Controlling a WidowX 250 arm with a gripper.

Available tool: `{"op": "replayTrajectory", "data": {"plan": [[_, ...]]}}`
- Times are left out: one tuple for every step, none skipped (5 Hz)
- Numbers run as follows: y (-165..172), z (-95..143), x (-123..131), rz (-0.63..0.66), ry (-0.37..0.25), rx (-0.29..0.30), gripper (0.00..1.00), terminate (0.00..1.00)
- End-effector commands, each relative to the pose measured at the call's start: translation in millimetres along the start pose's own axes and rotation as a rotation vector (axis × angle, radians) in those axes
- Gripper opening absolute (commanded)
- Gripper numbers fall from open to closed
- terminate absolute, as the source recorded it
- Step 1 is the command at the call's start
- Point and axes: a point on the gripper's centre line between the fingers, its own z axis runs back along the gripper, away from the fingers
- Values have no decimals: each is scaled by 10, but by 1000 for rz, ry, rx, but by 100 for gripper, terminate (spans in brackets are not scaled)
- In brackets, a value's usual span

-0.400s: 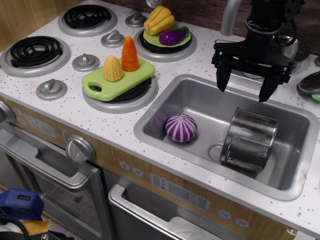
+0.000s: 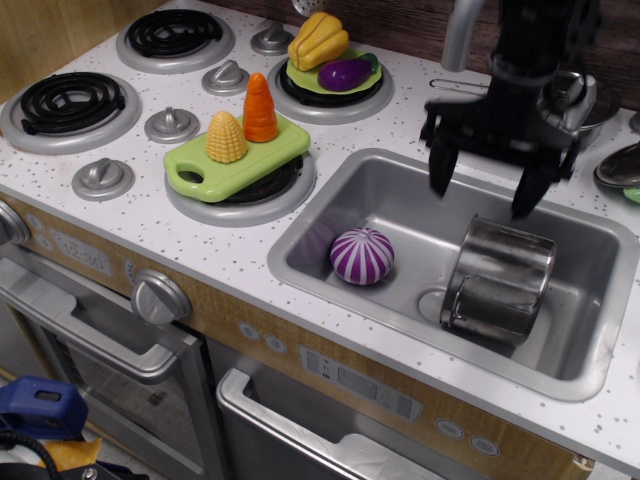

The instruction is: Flip pot upright in sink

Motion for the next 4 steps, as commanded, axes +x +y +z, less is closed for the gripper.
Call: {"op": "replayTrajectory", "data": {"plan": [[12, 42, 25, 22, -67, -97, 100, 0], [91, -12, 5, 43, -54, -200, 100, 0], [111, -111, -18, 68, -44, -278, 100, 0], [100, -146, -24, 131, -60, -441, 100, 0]]}}
